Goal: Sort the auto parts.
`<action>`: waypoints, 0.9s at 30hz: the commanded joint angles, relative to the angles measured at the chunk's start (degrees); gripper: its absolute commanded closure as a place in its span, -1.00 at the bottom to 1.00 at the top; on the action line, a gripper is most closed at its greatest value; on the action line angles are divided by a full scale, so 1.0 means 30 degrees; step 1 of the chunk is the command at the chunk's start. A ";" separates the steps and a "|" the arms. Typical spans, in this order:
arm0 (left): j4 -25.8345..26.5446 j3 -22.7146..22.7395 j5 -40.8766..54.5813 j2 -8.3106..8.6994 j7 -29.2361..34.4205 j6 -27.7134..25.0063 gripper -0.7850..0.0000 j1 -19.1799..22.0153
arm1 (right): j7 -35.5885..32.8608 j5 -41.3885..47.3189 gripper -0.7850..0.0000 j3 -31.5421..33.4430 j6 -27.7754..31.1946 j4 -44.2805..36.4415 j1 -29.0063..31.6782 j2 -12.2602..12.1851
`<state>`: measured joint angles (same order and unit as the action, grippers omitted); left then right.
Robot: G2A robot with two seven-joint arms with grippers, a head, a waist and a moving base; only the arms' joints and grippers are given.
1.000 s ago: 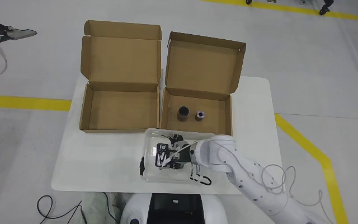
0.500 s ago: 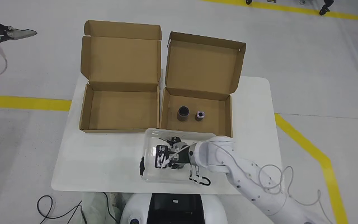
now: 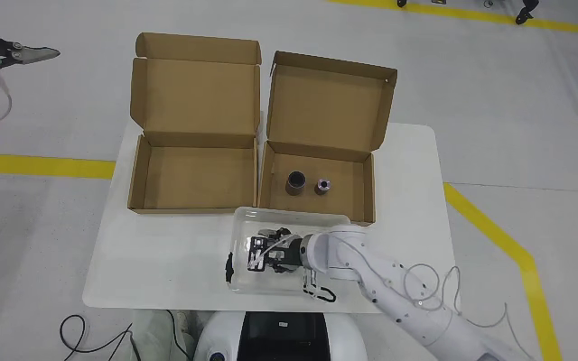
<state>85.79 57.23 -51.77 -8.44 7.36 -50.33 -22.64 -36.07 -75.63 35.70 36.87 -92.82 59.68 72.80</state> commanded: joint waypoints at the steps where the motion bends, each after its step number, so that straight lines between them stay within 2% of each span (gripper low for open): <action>1: 0.0000 0.0000 -0.0001 0.0000 -0.0001 0.0001 -1.00 0.0000 | -0.0016 -0.0091 -0.28 -0.0133 -0.0202 0.0217 -0.0038 0.0066; 9: 0.0000 0.0000 -0.0001 0.0000 -0.0001 0.0001 -1.00 0.0000 | -0.0501 -0.0398 -0.25 -0.0438 -0.1012 0.0889 -0.0006 0.0260; 13: 0.0000 0.0000 -0.0001 0.0000 -0.0001 0.0001 -1.00 0.0000 | -0.0265 -0.0537 -0.15 -0.0479 -0.1083 0.1229 -0.0028 0.0322; 23: 0.0000 0.0000 -0.0001 0.0000 -0.0001 0.0001 -1.00 0.0000 | 0.0011 -0.0829 -0.17 -0.0709 -0.1288 0.1902 -0.0199 0.0551; 27: 0.0000 0.0000 -0.0001 0.0000 -0.0001 0.0001 -1.00 0.0000 | 0.0185 -0.1022 -0.01 -0.0828 -0.1389 0.2214 -0.0333 0.0668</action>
<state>85.79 57.23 -51.77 -8.44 7.36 -50.33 -22.64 -35.58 -78.58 33.27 32.78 -86.37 58.77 74.74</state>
